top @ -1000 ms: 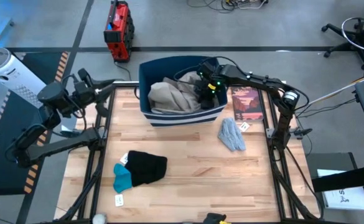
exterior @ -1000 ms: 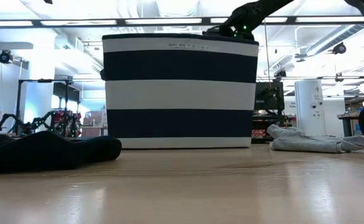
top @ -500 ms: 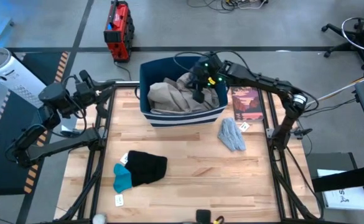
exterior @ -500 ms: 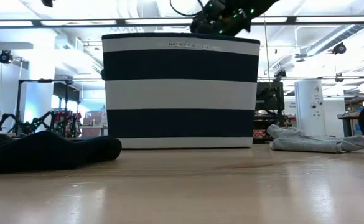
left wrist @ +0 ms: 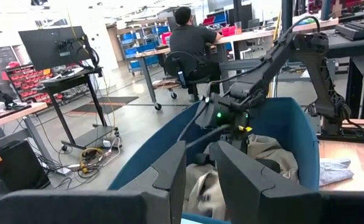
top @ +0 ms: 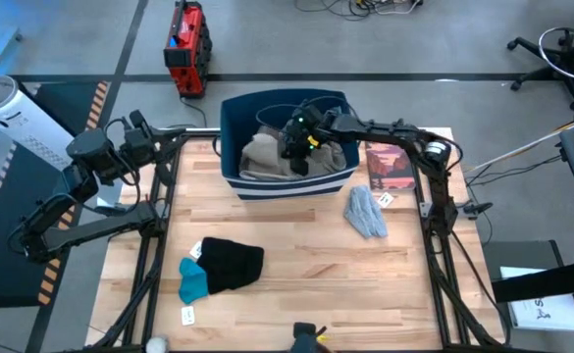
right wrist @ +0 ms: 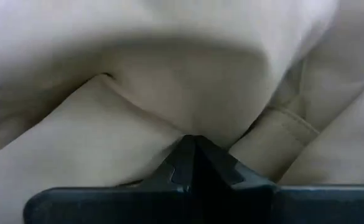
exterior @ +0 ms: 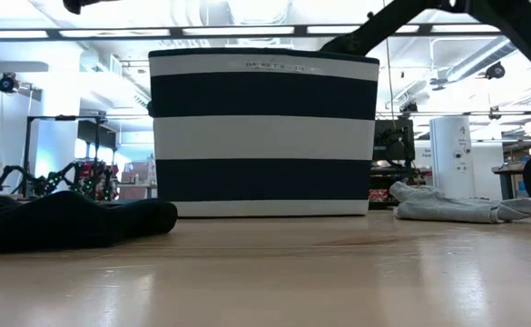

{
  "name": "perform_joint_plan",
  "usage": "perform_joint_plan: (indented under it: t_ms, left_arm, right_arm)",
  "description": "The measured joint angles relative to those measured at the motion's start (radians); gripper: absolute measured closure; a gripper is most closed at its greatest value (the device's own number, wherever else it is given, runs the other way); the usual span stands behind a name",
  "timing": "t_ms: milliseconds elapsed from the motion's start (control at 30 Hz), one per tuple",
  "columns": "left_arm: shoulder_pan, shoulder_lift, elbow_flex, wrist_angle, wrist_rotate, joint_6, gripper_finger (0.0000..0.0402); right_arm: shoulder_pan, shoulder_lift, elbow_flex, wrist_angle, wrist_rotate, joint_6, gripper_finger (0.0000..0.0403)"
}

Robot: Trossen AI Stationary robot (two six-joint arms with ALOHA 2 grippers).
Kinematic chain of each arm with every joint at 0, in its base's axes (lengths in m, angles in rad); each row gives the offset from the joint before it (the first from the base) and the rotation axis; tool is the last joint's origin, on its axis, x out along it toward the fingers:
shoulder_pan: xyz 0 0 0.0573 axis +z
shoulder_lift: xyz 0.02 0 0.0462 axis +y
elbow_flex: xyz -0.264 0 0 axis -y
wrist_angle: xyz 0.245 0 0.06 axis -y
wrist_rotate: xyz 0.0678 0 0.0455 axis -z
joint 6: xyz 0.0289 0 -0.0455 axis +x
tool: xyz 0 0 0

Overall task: Sort clothes
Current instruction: Put the gray shorts into the blue laundry bin

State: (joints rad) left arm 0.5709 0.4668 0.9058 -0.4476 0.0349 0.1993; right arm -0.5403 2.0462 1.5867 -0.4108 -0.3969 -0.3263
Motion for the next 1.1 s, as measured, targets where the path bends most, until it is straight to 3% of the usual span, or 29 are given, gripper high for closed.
perform_joint_plan:
  t_ms: [267,833,1100]
  left_arm:
    - [0.0,-0.018,0.0,-0.022,0.0,0.0,0.0325]
    - [0.0,-0.021,0.0,-0.024,0.0,0.0,0.0325]
    - [0.0,-0.021,0.0,-0.025,0.0,0.0,0.0325]
  right_arm:
    - [-0.007,0.013,0.0,-0.076,0.012,-0.015,0.0403]
    - [0.001,-0.21,-0.001,-0.011,0.031,-0.016,0.0403]
    - [0.009,-0.163,-0.001,0.023,-0.031,-0.014,0.0403]
